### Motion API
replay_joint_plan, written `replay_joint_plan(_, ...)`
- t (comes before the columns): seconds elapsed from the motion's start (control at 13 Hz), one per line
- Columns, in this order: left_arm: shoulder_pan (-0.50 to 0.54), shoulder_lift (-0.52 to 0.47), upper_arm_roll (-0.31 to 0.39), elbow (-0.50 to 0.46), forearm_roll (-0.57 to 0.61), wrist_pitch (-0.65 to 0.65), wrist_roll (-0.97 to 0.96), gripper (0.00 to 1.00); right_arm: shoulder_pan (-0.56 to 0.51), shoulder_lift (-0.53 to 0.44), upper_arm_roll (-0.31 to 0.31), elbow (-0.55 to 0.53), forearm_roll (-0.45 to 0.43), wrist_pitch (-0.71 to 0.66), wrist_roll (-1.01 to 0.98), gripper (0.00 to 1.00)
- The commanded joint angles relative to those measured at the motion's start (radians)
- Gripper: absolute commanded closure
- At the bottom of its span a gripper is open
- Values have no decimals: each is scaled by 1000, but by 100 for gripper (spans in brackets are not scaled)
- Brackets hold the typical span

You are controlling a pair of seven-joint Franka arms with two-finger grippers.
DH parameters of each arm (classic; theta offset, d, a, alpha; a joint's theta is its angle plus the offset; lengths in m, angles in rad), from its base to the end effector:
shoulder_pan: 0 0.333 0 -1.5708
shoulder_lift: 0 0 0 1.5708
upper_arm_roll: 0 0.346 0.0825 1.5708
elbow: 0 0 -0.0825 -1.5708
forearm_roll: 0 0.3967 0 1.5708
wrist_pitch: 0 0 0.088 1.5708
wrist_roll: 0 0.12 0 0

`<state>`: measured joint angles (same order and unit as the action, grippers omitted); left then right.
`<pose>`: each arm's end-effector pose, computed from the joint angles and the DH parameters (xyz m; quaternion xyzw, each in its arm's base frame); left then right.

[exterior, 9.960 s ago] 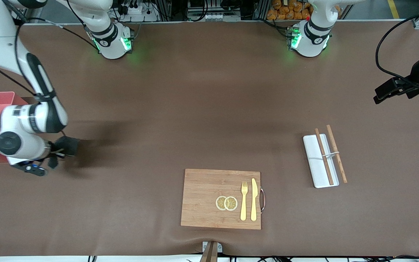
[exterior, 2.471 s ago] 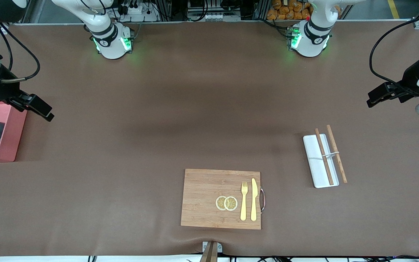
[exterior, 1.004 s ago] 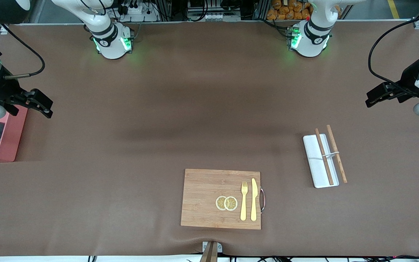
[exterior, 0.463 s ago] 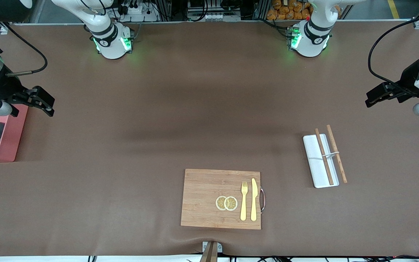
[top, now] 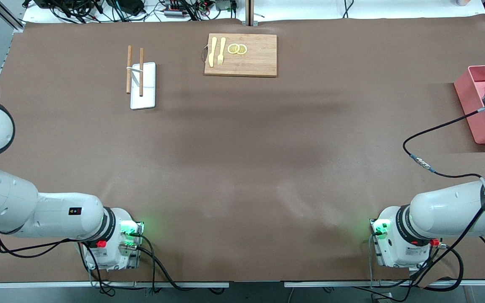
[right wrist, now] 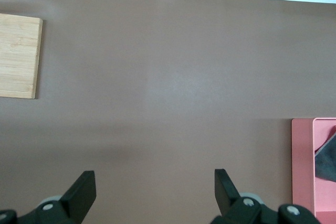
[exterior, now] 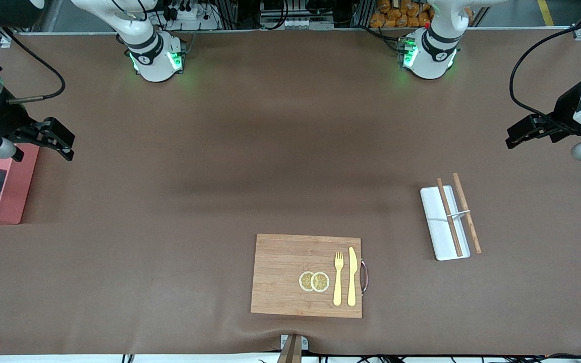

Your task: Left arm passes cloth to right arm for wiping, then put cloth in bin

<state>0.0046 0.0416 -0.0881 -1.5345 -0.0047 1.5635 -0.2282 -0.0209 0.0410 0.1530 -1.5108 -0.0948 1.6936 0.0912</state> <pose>0.5784 -0.0478 0.6347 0.9974 0.0723 -0.0068 0.0032 0.5920 0.0662 0.6597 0.9962 0.0225 0.0755 0.0360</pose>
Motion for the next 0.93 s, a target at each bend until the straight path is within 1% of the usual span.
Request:
replay_joint_plan(0.0,2,-17,-2,-12,-18,-3,1,0,7,17,-4,35,-6,-23,-8,0)
replay_joint_plan(0.08,3,-20,-11,-12,-18,-5,0,0,6,17,-4,35,0,-26,-5,0)
replay_joint_plan(0.23,8,-22,-12,-7,-18,-11,4,0,-4,17,-12,35,53,-31,1,0)
replay_joint_plan(0.46,9,-17,-8,17,-9,-11,15,0,-11,17,-12,35,56,-31,-1,0)
replay_joint_plan(0.85,0,-11,-12,27,-6,-26,13,0,-11,17,-12,35,55,-31,2,0)
